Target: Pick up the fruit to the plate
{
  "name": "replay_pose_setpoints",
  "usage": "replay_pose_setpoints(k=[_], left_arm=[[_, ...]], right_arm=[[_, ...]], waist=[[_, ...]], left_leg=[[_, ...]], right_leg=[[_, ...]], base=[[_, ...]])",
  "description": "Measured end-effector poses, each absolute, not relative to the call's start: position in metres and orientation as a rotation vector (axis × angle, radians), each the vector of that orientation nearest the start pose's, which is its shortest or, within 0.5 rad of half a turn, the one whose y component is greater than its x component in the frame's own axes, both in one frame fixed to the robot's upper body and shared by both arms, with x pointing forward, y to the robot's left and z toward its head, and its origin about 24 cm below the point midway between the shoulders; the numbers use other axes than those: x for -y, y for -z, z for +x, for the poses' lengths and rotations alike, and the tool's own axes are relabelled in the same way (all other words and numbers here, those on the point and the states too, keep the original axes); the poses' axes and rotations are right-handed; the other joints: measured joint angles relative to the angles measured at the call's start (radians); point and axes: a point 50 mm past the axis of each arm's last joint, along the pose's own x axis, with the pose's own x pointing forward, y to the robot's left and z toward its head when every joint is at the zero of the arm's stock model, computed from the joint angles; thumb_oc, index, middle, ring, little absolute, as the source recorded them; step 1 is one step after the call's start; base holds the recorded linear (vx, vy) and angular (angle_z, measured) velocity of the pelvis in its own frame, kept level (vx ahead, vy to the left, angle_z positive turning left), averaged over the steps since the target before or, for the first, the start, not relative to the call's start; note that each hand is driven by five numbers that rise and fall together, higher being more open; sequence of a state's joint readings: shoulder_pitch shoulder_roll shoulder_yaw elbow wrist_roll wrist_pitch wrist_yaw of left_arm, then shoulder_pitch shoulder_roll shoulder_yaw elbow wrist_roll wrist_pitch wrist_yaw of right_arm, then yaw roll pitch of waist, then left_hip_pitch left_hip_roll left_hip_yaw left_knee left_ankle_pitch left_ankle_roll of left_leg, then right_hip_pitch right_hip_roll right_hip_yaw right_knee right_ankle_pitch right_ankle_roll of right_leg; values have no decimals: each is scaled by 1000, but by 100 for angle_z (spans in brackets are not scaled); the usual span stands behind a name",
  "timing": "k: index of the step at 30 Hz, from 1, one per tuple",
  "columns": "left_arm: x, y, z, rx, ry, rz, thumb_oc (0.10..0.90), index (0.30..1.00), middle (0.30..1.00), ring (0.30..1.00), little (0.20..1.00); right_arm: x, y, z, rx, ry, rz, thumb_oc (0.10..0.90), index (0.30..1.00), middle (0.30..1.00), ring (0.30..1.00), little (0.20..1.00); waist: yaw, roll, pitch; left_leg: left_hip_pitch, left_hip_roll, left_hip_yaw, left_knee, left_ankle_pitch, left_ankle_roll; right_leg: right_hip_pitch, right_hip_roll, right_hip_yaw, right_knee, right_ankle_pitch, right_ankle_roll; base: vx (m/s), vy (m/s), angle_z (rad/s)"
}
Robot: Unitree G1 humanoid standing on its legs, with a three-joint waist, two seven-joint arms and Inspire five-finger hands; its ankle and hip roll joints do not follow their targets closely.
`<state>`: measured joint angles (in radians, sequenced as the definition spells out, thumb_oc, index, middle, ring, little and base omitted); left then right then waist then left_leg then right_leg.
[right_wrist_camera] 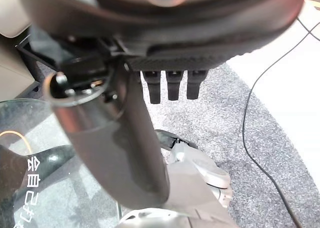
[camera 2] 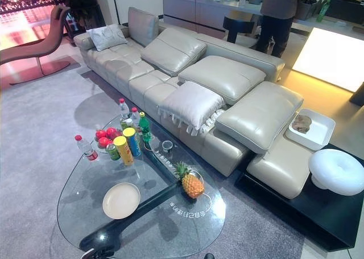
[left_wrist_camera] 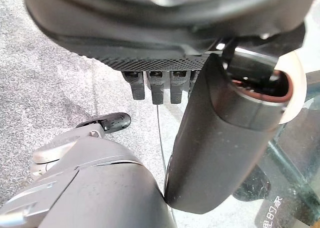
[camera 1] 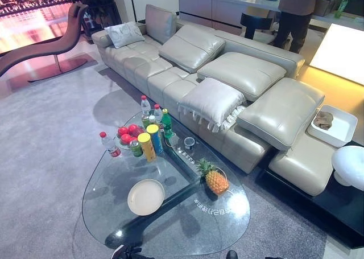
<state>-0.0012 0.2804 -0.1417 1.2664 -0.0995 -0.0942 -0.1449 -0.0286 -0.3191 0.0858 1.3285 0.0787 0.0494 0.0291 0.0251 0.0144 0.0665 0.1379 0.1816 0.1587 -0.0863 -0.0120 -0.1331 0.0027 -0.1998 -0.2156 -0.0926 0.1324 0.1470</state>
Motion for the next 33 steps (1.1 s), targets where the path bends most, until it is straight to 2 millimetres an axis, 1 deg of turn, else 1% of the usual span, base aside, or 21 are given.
replay_pose_setpoints(k=[9,33], left_arm=[[-242,158,91,-1183,40,151,800,900,900,900,900],[-242,158,90,-1184,37,148,800,900,900,900,900]], right_arm=[[274,155,76,-1329,178,-243,800,900,900,900,900],[274,154,78,-1320,177,-244,800,900,900,900,900]], waist=[[-1,12,16],[-1,17,21]], left_leg=[[-1,1,4,1,-1,0],[17,7,11,1,-6,0]], right_leg=[[-3,0,1,0,-1,0],[12,5,1,0,-3,-1]], base=[[0,0,0],[0,0,0]])
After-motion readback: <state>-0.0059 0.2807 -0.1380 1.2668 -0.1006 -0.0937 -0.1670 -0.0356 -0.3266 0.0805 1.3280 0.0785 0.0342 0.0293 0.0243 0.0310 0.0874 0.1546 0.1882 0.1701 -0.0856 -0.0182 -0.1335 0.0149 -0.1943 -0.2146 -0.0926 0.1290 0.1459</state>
